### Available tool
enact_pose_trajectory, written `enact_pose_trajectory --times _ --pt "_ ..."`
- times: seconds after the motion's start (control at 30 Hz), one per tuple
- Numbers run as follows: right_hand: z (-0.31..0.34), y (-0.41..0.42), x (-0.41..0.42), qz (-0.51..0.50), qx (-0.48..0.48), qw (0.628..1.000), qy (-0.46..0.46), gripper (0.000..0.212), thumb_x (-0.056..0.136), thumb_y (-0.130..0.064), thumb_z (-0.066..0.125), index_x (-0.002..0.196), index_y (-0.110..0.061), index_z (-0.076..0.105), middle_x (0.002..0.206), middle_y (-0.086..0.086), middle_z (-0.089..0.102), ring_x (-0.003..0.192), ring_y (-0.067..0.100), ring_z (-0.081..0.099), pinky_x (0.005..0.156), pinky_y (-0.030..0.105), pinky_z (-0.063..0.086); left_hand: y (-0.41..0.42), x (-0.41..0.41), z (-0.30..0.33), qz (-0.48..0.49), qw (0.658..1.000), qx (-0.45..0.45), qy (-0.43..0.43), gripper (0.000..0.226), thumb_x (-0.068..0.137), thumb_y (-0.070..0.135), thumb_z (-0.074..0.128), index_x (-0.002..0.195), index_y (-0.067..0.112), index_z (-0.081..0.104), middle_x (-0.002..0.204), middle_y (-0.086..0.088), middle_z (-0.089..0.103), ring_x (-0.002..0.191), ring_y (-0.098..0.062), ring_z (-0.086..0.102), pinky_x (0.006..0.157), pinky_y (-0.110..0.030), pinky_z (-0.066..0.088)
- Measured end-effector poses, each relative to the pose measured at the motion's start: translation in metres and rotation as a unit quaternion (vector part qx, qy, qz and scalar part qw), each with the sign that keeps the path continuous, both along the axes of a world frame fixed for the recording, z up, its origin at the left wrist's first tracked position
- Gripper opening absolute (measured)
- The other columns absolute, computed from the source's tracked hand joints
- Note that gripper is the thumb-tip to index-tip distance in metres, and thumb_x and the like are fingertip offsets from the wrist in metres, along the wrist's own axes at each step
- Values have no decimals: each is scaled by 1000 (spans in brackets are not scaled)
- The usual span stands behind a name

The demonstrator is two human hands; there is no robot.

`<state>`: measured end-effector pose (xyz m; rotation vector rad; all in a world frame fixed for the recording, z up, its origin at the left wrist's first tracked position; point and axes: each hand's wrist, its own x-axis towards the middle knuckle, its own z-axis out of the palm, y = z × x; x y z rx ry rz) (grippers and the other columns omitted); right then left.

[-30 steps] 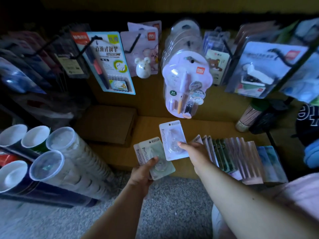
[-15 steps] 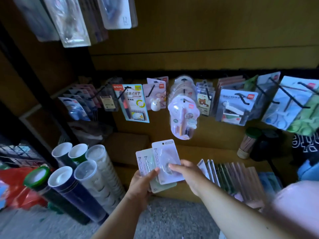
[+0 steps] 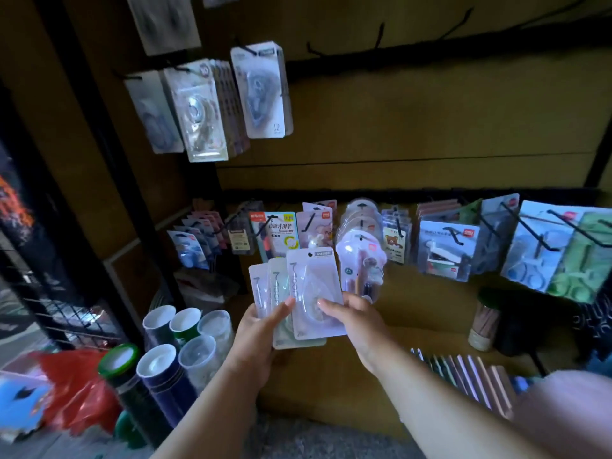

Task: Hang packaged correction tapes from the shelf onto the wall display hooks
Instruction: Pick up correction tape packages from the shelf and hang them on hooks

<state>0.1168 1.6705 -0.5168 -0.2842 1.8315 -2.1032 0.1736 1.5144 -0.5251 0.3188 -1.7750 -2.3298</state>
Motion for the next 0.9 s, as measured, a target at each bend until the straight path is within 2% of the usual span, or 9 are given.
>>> enact_pose_trajectory --times 0.07,0.17,0.27,0.33,0.47,0.6,0.7,0.83,0.9 --pt "16 4 0 -13 -14 1000 21 4 84 -16 69 87 -15 71 93 0 75 82 8 69 67 8 46 3 -2 20 -4 1000 -13 19 50 79 27 77 124 14 62 114 -15 72 103 -35 69 91 -54 54" --pt "41 14 -1 -30 -43 998 40 4 85 -17 67 87 -18 71 84 -6 76 86 11 70 75 20 47 10 -7 47 -4 999 -21 46 57 75 31 77 127 13 60 115 -16 71 105 -37 69 95 -58 51" --pt "63 22 -5 -53 -65 995 46 6 83 -25 69 88 -20 70 84 -5 75 88 17 68 70 25 45 20 -14 71 8 998 17 52 44 83 27 72 123 12 61 110 -15 73 100 -36 70 95 -59 50" --pt "80 25 -8 -62 -61 995 40 21 78 -33 72 93 -20 70 91 3 73 89 24 65 67 30 44 28 -17 86 31 998 44 39 32 86 25 68 115 12 64 99 -13 76 90 -33 73 93 -53 53" --pt "128 27 -14 -57 -49 993 92 13 84 -28 68 92 -19 72 87 -1 76 88 18 69 81 32 52 36 -24 115 63 995 78 27 35 84 28 70 114 10 65 98 -14 76 90 -33 71 84 -43 55" --pt "176 24 -20 -63 -47 985 151 12 85 -27 67 92 -18 70 85 -4 73 81 11 67 69 23 45 32 -33 144 99 991 63 57 41 81 33 73 114 11 63 99 -14 75 79 -29 71 65 -32 53" --pt "204 15 -26 -57 -55 977 197 6 87 -25 67 88 -19 67 79 -10 70 70 0 65 56 11 46 27 -35 163 117 988 36 90 28 84 29 70 107 13 67 84 -6 76 61 -17 71 51 -25 50" --pt "233 0 -35 -58 -50 969 233 4 88 -25 66 87 -22 65 85 -5 69 78 11 63 61 27 50 21 -32 177 126 985 33 114 28 88 22 67 110 7 65 94 -14 73 66 -23 68 39 -22 46" --pt "244 -6 -42 -64 -37 968 242 5 88 -27 66 87 -22 64 86 -3 68 76 12 62 60 27 48 18 -31 179 123 985 35 117 29 88 22 67 112 6 64 97 -16 72 69 -25 68 39 -23 46"
